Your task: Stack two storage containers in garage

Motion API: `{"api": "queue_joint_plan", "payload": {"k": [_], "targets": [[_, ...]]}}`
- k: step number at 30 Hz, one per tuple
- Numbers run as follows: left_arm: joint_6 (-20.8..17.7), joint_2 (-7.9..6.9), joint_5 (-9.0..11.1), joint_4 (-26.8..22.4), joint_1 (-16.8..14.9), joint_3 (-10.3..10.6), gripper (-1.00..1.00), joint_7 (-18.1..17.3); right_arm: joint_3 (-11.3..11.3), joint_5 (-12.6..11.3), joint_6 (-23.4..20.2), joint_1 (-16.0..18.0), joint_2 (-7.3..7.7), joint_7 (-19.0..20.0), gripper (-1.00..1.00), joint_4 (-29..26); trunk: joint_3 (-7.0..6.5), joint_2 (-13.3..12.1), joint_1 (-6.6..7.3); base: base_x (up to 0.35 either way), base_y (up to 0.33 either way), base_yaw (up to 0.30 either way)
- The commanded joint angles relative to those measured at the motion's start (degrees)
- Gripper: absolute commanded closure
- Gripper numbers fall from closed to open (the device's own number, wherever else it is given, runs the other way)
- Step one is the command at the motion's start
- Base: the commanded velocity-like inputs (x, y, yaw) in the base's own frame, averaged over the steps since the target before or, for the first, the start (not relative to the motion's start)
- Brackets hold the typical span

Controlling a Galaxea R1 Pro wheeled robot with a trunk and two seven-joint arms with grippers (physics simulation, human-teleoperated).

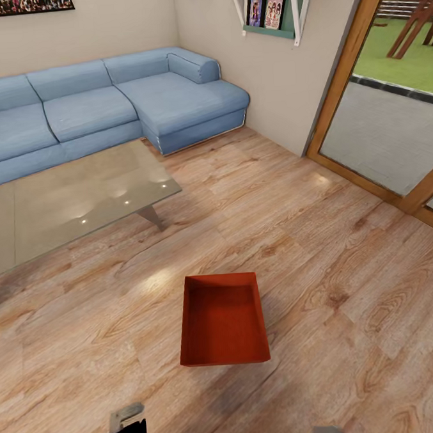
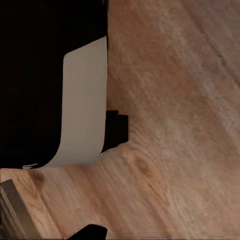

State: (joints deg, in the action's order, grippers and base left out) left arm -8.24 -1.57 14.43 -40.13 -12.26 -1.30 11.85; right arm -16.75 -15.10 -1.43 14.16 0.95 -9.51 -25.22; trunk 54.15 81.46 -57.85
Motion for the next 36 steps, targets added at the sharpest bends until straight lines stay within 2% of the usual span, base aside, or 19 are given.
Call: {"api": "queue_joint_plan", "payload": {"k": [1, 7, 9, 10, 13, 14, 15, 16, 19, 21, 23, 25, 26, 29, 32, 36], "targets": [[-1.1, 0.12, 0.6, -1.3, -0.1, 0.1, -1.0, 1.3, 0.0, -0.5, -0.5, 1.7, 0.06, -0.6, -1.0, -0.2, 0.04, 0.0, 0.0, 0.0, 0.0, 0.0], [-8.3, 0.41, 0.8, -3.5, -0.9, 0.1, -1.0, 2.6, 3.4, -0.6, -4.9, 10.5, 0.03, -1.0, -1.0, -0.4, 0.04, 0.0, 0.0, 0.0, 0.0, 0.0], [-9.7, 0.76, 0.8, -3.9, -2.9, 0.1, -1.0, 2.6, 4.6, -0.7, -6.5, 14.9, -0.01, -1.2, -1.0, -0.2, 0.04, 0.0, 0.0, 0.0, 0.0, 0.0], [-10.3, 1.22, 0.8, -3.7, -5.1, 0.1, -1.0, 2.6, 5.5, -0.8, -7.4, 18.3, -0.07, -1.2, -1.0, 0.3, 0.04, 0.0, 0.0, 0.0, 0.0, 0.0], [-10.6, 1.73, 0.9, -3.2, -8.2, 0.1, -1.0, 2.6, 6.9, -1.3, -8.1, 22.1, -0.18, -1.3, -1.0, 0.7, 0.04, 0.0, 0.0, 0.0, 0.0, 0.0], [-10.9, 2.34, 0.9, -2.7, -10.9, 0.1, -1.0, 2.6, 7.8, -1.9, -8.4, 24.5, -0.26, -1.4, -1.0, 1.1, 0.04, 0.0, 0.0, 0.0, 0.0, 0.0], [-12.6, 4.05, 0.7, 0.2, -17.0, 0.2, -1.0, 2.6, 8.5, -2.7, -8.2, 28.1, -0.54, -2.1, -1.0, 1.8, 0.04, 0.0, 0.0, 0.0, 0.0, 0.0], [-12.9, 4.35, 0.6, 0.9, -18.1, 0.2, -1.0, 2.6, 8.7, -2.9, -8.1, 28.6, -0.6, -2.2, -1.0, 1.9, 0.04, 0.0, 0.0, 0.0, 0.0, 0.0], [-13.3, 5.6, 0.3, 5.6, -24.6, 0.3, -1.0, 2.6, 10.0, -4.5, -7.8, 31.0, -0.91, -2.9, -1.0, 2.2, 0.04, 0.0, 0.0, 0.0, 0.0, 0.0], [-13.2, 6.04, 0.2, 7.2, -27.0, 0.3, -1.0, 2.5, 10.2, -4.8, -7.6, 31.5, -1.05, -3.0, -1.0, 2.3, 0.04, 0.0, 0.0, 0.0, 0.0, 0.0], [-13.2, 7.13, 0.0, 8.5, -29.2, 0.5, -1.0, 2.6, 10.0, -4.9, -5.7, 31.9, -1.64, -3.0, -1.0, 2.4, 0.04, 0.0, 0.0, 0.0, 0.0, 0.0], [-13.2, 7.96, -0.4, 9.0, -29.7, 0.6, -1.0, 2.6, 9.1, -4.6, -4.9, 31.9, -1.98, -2.9, -1.0, 2.9, 0.04, 0.0, 0.0, 0.0, 0.0, 0.0], [-12.4, 8.69, -1.2, 10.3, -30.0, 0.6, -1.0, 2.6, 6.8, -3.2, -4.3, 32.0, -2.2, -2.6, -1.0, 3.5, 0.04, 0.0, 0.0, 0.0, 0.0, 0.0], [-10.4, 9.1, -1.9, 12.0, -30.1, 0.7, -1.0, 2.6, 3.8, -1.6, -3.9, 32.0, -2.35, -2.5, -1.0, 3.4, 0.04, 0.0, 0.0, 0.0, 0.0, 0.0], [-9.2, 9.08, -2.8, 12.7, -30.2, 0.8, -1.0, 2.6, 2.5, -1.1, -3.6, 32.0, -2.39, -2.5, -1.0, 3.4, 0.04, 0.0, 0.0, 0.0, 0.0, 0.0], [-8.8, 8.89, -4.1, 13.2, -30.2, 0.9, -1.0, 2.5, 1.9, -0.9, -3.5, 32.0, -2.41, -2.4, -1.0, 3.7, 0.04, 0.0, 0.0, 0.0, 0.0, 0.0]]}}
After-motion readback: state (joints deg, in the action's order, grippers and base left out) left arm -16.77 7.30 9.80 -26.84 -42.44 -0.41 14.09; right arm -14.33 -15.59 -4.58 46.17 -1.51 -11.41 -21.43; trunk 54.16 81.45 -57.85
